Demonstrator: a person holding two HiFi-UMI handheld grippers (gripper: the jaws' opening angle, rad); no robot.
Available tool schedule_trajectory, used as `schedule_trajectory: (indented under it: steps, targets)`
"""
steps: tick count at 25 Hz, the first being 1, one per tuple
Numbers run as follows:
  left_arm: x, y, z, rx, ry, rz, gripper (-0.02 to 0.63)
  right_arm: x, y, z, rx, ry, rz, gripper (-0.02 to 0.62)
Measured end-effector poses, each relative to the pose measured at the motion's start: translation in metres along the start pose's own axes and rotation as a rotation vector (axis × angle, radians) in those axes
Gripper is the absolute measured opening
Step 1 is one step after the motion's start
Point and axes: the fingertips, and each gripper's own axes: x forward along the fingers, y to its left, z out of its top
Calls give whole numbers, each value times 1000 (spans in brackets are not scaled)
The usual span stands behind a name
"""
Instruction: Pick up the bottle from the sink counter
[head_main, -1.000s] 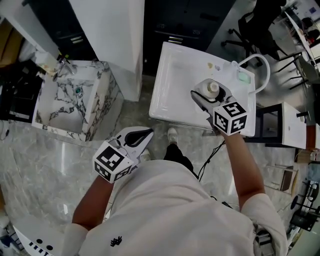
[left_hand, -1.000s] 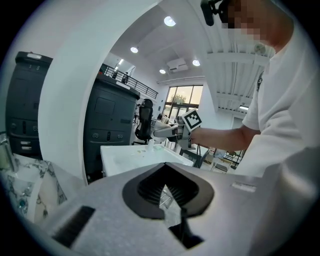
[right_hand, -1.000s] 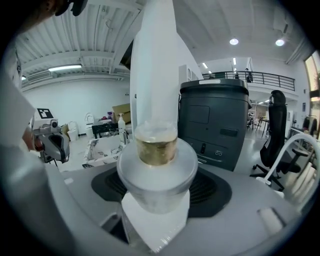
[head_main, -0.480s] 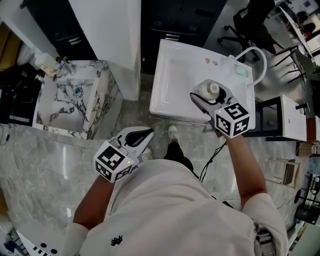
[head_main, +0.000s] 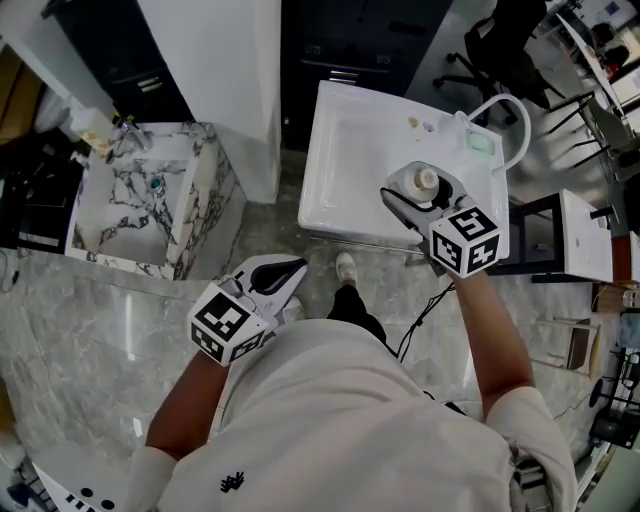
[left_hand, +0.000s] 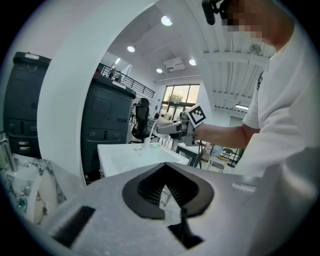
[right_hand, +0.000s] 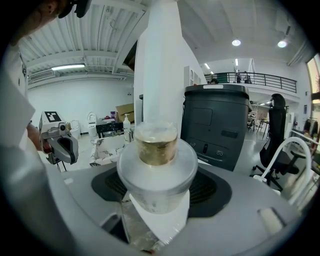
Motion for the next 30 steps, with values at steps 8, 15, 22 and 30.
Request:
schedule_trajectory:
  steps: [8, 15, 22, 30]
  targets:
    - [1, -1, 0, 4, 4, 3, 6, -2, -1, -3, 2, 0, 6, 348]
    - [1, -1, -1, 6, 5, 5, 6, -3, -3, -6, -1, 6, 0, 348]
    - [1, -1, 0, 4, 4, 7, 6, -6, -3, -4, -4, 8, 4, 348]
    - [1, -1, 0, 2, 2, 11, 6, -7, -2, -4, -9, 12, 6, 348]
